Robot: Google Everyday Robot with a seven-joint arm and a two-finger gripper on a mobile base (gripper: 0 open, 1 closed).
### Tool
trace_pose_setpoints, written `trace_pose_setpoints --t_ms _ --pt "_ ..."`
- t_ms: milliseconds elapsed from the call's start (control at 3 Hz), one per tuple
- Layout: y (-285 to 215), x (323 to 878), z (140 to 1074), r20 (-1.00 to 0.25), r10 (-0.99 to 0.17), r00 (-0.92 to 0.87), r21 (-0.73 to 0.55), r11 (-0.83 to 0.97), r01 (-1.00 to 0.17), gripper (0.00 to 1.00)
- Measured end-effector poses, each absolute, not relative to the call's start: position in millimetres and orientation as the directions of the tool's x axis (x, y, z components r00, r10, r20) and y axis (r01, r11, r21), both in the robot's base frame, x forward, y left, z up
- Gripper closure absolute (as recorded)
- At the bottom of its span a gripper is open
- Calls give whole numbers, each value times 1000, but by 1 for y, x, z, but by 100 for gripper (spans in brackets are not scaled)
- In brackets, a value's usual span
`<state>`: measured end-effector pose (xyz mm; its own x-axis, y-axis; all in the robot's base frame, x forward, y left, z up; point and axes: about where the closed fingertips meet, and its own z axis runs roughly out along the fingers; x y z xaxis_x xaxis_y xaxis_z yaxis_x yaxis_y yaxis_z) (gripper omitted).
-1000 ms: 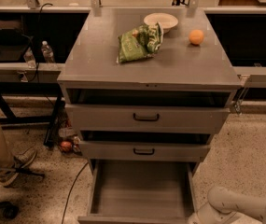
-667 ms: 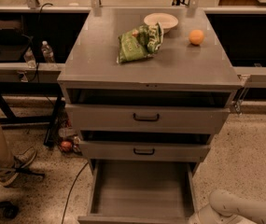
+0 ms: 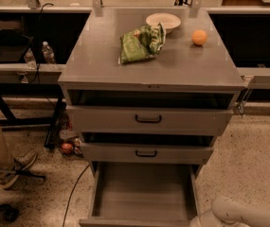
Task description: Close bottom drawer
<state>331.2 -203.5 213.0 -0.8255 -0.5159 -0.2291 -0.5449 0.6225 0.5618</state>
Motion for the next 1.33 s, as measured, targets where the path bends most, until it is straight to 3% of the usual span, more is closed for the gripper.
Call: trace_pose_setpoints --t_ms 1333 --pt "-190 343 163 -221 -586 -780 476 633 -611 100"
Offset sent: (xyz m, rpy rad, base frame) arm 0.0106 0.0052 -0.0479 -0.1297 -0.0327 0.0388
